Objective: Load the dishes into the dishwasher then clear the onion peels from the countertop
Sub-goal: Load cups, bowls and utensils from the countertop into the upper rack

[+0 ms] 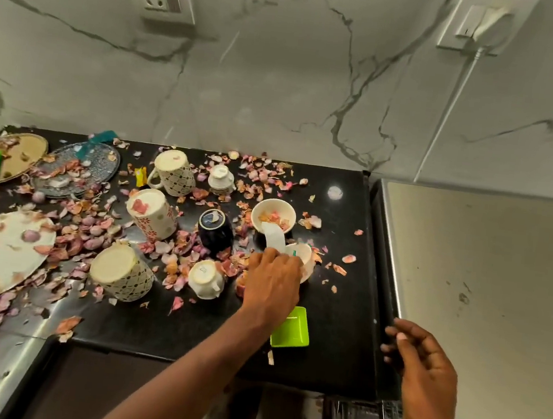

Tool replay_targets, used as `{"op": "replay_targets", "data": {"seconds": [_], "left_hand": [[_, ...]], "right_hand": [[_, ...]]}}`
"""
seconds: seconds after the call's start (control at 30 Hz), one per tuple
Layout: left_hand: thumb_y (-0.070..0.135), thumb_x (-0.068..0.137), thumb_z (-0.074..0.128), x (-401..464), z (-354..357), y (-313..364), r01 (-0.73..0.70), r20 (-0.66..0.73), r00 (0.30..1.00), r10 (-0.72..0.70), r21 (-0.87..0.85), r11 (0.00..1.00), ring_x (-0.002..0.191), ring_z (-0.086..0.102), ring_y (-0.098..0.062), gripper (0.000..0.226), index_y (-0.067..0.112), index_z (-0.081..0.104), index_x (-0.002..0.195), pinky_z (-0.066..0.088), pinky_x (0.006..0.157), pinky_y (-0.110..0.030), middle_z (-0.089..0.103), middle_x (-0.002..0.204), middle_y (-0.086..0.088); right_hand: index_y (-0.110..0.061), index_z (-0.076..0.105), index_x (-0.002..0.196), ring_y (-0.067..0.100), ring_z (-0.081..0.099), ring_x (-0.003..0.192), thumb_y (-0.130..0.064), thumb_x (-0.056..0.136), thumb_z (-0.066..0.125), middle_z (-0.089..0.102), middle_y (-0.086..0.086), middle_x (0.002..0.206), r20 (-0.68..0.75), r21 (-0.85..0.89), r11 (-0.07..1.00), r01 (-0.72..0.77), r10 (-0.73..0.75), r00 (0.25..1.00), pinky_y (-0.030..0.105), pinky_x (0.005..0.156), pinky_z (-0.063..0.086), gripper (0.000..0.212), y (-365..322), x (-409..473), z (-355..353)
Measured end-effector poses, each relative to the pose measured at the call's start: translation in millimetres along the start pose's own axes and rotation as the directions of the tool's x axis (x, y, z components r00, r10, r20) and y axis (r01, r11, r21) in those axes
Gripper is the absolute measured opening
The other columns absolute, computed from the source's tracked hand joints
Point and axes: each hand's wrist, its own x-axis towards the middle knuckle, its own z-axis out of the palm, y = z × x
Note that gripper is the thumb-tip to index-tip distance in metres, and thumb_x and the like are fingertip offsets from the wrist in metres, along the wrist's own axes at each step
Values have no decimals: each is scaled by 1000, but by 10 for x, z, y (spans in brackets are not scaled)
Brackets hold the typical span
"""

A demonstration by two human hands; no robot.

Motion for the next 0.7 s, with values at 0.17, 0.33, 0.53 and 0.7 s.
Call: {"op": "replay_targets", "data": {"seconds": [0.17,0.33,0.53,0.7], "left_hand": [[37,104,58,114,-269,-276,379,134,892,-431,-741,555,91,69,-20,16,25,70,106,60,84,-49,74,101,2],[25,110,49,138,-506,-442,470,609,642,-466,-793,-388,60,62,-18,28,8,71,114,51,53,-30,74,83,-13],[22,111,44,67,-658,-424,500,585,761,-279,-804,-321,94,72,-16,27,17,70,116,58,82,-33,78,110,-4],[23,107,56,94,-687,-356,270,334,932,140,-898,348,97,63,-11,18,17,73,109,49,86,-23,75,104,-2]], "right_hand": [[-21,74,111,26,73,90,-6,103,58,78,0,99,-61,12,999,-33,33,998,24,71,63,24,46,-26,-6],[-20,74,110,30,72,93,-6,103,57,78,0,98,-66,7,998,-57,58,996,38,80,57,23,-2,4,91],[-20,74,112,28,73,91,-6,103,56,78,0,102,25,-13,1000,-20,20,1000,31,76,58,24,-177,19,293],[-29,55,143,9,69,115,-14,91,70,67,-12,135,335,-38,997,63,-47,941,22,92,58,56,-340,53,458]]}}
